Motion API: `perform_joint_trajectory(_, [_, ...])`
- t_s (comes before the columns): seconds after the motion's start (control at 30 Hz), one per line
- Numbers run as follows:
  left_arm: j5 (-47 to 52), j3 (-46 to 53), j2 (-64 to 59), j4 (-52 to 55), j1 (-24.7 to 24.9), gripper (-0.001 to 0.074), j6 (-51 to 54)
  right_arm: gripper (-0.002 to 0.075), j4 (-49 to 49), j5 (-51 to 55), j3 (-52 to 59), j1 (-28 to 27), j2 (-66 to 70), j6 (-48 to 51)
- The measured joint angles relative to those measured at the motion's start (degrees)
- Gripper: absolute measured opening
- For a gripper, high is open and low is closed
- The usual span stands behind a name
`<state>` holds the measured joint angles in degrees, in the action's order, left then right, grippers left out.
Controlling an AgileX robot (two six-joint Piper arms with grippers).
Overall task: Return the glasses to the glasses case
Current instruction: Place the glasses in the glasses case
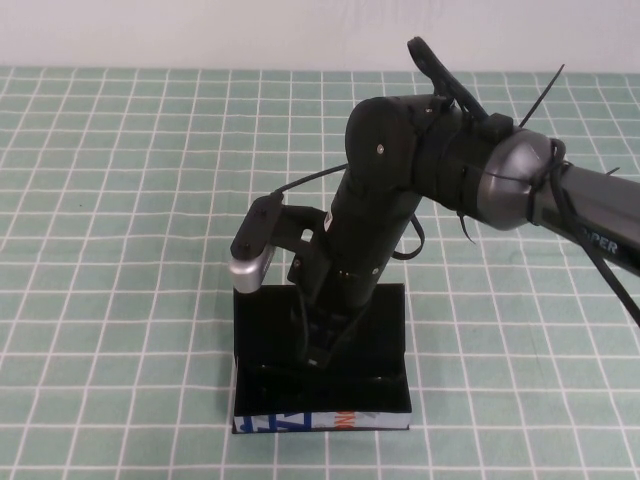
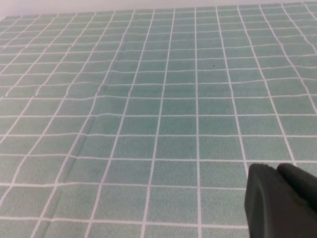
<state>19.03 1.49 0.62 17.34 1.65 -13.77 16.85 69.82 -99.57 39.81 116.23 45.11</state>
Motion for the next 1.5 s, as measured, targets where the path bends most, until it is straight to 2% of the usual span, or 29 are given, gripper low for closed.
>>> perform_joint_trajectory(0.17, [0.0,0.0,0.0,0.0,0.0,-0.0002,0.0,-0.0005,-2.35,-0.11,1.36,0.0,-0.5,-3.93])
perform_joint_trajectory(0.43, [0.0,0.0,0.0,0.0,0.0,-0.0002,0.0,-0.0011,-8.54,-0.01,9.84,-0.11,-5.63,-4.57])
perform_joint_trajectory(0.7, [0.0,0.0,0.0,0.0,0.0,-0.0002,0.0,-0.0011,-6.44,-0.01,10.34,-2.37,-6.36,-4.66])
perform_joint_trajectory(1.03, [0.0,0.0,0.0,0.0,0.0,-0.0002,0.0,-0.0011,-2.11,-0.14,11.95,-2.39,-5.27,-4.66])
perform_joint_trajectory(1.5, [0.0,0.0,0.0,0.0,0.0,-0.0002,0.0,-0.0011,-5.14,-0.14,13.3,-2.79,-4.39,-3.8])
